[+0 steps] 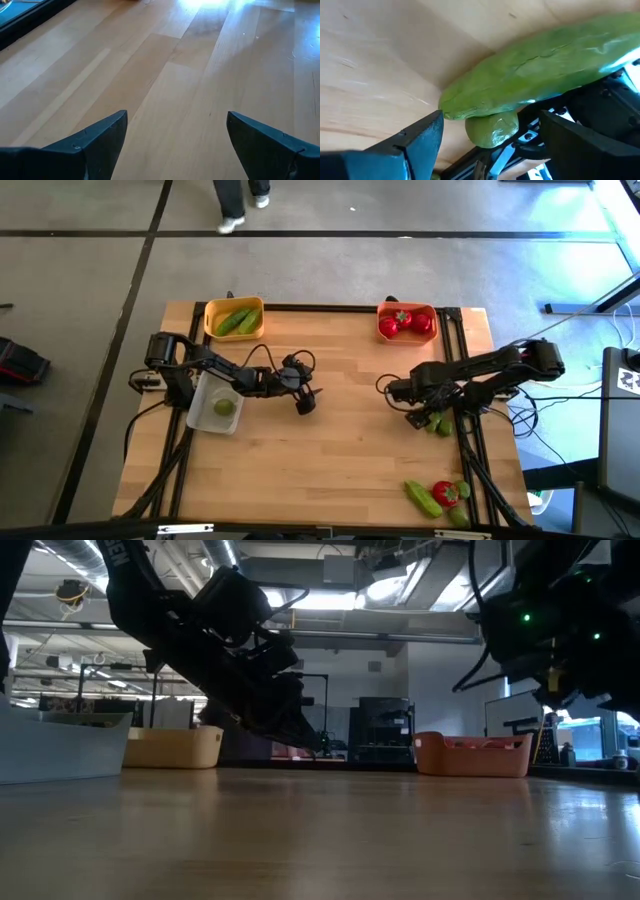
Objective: Sort produce into baskets
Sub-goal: Put the top green cucumber into the yellow bin
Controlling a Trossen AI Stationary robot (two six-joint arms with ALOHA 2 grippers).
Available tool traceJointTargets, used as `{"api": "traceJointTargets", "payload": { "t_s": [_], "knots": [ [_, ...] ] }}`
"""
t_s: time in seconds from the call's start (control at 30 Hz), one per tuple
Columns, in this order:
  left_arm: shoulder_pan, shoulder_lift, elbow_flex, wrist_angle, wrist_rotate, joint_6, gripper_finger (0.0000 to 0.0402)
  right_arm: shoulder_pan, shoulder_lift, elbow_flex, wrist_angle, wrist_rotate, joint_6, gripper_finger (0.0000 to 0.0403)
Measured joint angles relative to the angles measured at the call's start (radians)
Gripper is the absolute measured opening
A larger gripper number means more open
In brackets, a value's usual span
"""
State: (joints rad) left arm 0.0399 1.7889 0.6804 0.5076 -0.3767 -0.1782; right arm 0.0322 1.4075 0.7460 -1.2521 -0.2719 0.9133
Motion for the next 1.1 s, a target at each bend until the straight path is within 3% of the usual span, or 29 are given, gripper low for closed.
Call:
{"api": "traceJointTargets", "payload": {
  "t_s": [0.33,0.63,0.9,1.1],
  "knots": [
    [0.0,0.0,0.0,0.006,0.0,0.005,0.0337,0.0,0.024,-0.091,0.11,-0.052,0.002,0.0317],
    [0.0,0.0,0.0,0.013,0.0,0.025,0.0337,0.0,0.024,-0.09,0.179,0.028,-0.028,0.0317],
    [0.003,0.0,0.0,0.009,0.0,0.034,0.0337,0.0,0.024,-0.09,0.388,0.102,-0.059,0.0317],
    [0.009,0.0,0.0,0.008,0.0,0.023,0.0337,0.001,0.023,-0.089,0.426,0.163,-0.078,0.0316]
  ]
}}
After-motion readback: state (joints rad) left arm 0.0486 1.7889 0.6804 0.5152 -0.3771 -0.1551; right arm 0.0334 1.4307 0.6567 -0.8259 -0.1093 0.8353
